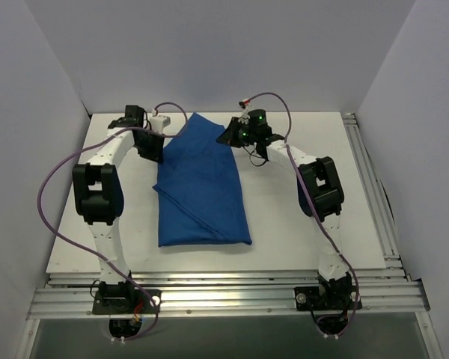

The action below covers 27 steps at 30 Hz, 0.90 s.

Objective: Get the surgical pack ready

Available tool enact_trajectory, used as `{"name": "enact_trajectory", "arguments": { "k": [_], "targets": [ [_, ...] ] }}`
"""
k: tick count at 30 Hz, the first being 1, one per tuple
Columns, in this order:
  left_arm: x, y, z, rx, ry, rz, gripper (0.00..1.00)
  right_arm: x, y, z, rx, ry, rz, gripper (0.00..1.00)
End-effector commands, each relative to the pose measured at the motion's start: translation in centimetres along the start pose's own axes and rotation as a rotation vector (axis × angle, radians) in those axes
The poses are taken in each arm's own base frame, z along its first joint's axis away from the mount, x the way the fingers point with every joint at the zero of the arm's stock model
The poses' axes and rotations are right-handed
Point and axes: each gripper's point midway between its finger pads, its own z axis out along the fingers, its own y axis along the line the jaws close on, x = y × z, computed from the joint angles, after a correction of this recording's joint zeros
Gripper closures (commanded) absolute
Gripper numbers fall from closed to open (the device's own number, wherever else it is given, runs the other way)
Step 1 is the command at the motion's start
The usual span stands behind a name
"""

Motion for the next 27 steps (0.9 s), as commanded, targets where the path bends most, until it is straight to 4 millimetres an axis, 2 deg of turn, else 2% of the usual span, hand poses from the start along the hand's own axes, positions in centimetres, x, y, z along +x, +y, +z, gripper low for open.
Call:
{"name": "enact_trajectory", "arguments": {
  "k": [1,2,3,4,8,10,13,17,20,23,27],
  "targets": [
    [-5.3,-1.8,-4.3,-0.022,-0.151,0.080,0.73,0.2,-0.2,1.8,-0.062,0.009,0.074,1.00],
    [-5.6,-2.8,-4.3,-0.007,-0.155,0.098,0.73,0.1,0.0,2.2,-0.078,0.007,0.084,1.00],
    [-5.6,-3.8,-3.7,0.011,-0.141,0.118,0.73,1.0,-0.3,2.8,-0.082,0.024,0.104,1.00],
    [-5.7,-5.9,-3.0,0.039,-0.130,0.166,0.73,1.2,-0.1,3.2,-0.102,0.023,0.130,1.00],
    [-4.7,-9.4,0.0,0.104,-0.083,0.239,0.73,2.3,-1.0,4.3,-0.104,0.028,0.197,1.00],
    [-3.8,-9.5,2.1,0.117,-0.046,0.241,0.72,3.2,-2.7,4.7,-0.066,0.042,0.240,1.00],
    [-2.5,-8.4,4.9,0.105,0.019,0.225,0.72,3.9,-4.3,4.8,-0.024,0.057,0.278,1.00],
    [-0.3,-7.4,7.5,0.093,0.102,0.224,0.73,3.6,-4.4,4.6,-0.008,0.058,0.268,1.00],
    [0.8,-7.1,8.8,0.093,0.139,0.224,0.73,1.6,-3.3,3.9,-0.006,0.033,0.222,1.00],
    [1.1,-6.9,9.3,0.094,0.146,0.208,0.73,-1.7,-2.2,2.4,0.006,-0.029,0.178,1.00],
    [-0.1,-7.3,8.4,0.101,0.106,0.203,0.72,-3.9,-3.4,1.4,0.048,-0.086,0.179,0.95]
  ]
}}
